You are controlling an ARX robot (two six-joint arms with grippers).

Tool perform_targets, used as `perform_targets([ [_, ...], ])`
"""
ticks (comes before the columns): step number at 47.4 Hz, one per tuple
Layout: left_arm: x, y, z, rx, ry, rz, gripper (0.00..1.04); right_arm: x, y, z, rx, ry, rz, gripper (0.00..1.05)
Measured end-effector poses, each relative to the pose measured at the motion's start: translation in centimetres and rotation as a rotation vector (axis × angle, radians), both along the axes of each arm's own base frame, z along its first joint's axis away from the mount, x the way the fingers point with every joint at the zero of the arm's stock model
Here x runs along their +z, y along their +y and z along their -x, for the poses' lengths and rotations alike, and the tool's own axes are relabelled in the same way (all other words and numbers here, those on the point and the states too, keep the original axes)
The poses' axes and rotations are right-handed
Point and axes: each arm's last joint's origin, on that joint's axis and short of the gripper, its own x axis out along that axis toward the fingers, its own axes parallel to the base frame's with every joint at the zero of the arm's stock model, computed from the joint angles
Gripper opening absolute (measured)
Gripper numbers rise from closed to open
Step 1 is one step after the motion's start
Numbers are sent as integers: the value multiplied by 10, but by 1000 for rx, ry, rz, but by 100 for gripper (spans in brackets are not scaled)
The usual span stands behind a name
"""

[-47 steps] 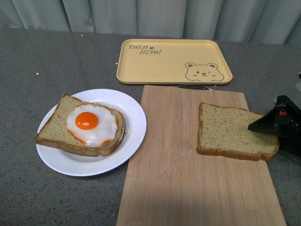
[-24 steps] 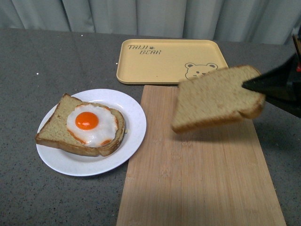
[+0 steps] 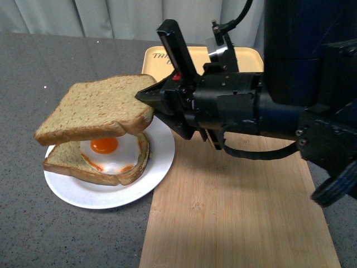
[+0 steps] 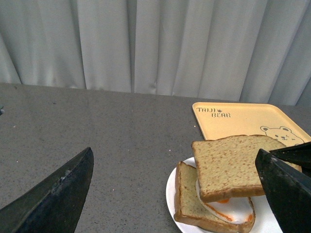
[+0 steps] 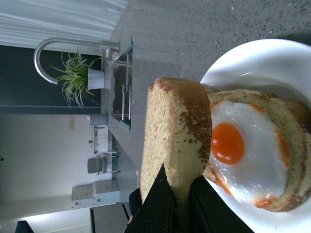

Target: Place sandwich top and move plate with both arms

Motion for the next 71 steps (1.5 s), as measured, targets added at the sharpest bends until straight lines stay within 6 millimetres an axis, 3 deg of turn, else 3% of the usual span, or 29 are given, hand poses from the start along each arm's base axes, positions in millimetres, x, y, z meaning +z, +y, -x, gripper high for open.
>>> perform_targets([
  [13, 0, 0, 0, 0, 0, 0, 98, -24, 15, -9, -20, 87, 28, 4],
  [17, 0, 0, 0, 0, 0, 0, 98, -29, 16, -4, -23, 105, 63, 22],
  [24, 0, 0, 0, 0, 0, 0, 98, -29, 7, 8, -42, 88, 123, 44],
  [32, 0, 0, 0, 0, 0, 0, 98, -12, -12, 25, -92, 12, 217, 69],
  [41, 0, 0, 0, 0, 0, 0, 98, 11, -44, 38, -229, -104, 514, 97],
  [43, 0, 0, 0, 0, 0, 0, 98, 12, -47, 38, -258, -170, 568, 94],
  [49, 0, 0, 0, 0, 0, 0, 98, -2, -70, 55, -493, -527, 837, 68],
  [55, 0, 0, 0, 0, -1, 0, 98, 18, -101, 74, -669, -733, 971, 46],
  [60, 0, 0, 0, 0, -1, 0, 98, 32, -116, 86, -718, -830, 989, 31],
  [68, 0, 0, 0, 0, -1, 0, 98, 46, -148, 121, -730, -895, 1043, 1],
  [71, 0, 0, 0, 0, -1, 0, 98, 50, -154, 130, -730, -908, 1047, 1],
])
